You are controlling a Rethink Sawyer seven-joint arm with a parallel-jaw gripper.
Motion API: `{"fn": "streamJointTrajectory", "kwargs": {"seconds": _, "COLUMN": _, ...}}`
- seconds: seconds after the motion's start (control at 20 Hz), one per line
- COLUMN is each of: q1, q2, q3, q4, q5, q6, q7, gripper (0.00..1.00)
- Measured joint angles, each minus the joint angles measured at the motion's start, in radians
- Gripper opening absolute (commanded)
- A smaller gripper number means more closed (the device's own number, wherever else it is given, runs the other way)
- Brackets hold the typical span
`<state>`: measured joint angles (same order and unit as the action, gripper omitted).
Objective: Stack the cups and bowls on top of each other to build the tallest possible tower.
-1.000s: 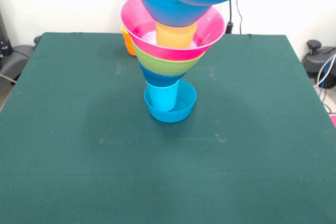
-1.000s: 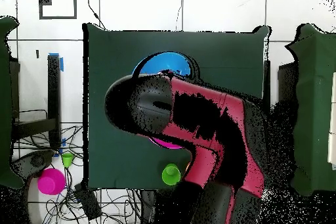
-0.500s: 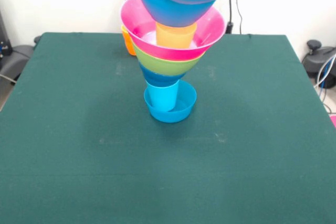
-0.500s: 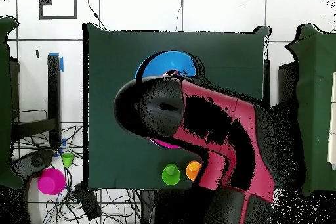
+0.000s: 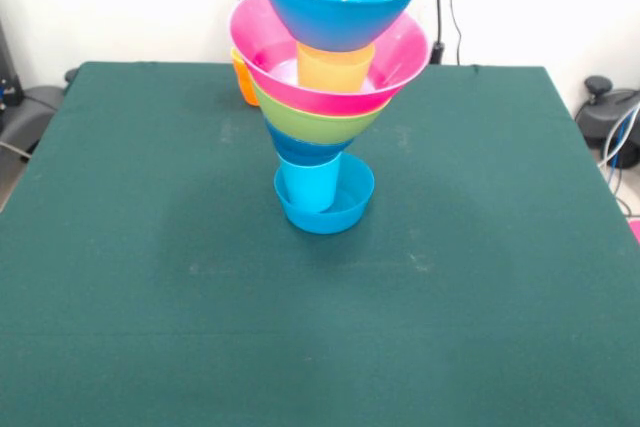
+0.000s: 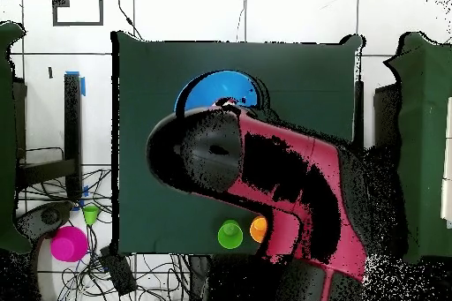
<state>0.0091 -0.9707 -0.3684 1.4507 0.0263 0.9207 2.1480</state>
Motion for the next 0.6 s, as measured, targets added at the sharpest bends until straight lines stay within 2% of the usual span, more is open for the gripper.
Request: {"fn": "streamJointTrajectory", "kwargs": {"seconds": 0.6, "q1": -0.005, "q2": -0.013, "q3": 0.015, "q4": 0.028, "q5": 0.0, "q6": -0.01, "q7": 0.0, "gripper": 0.0}}
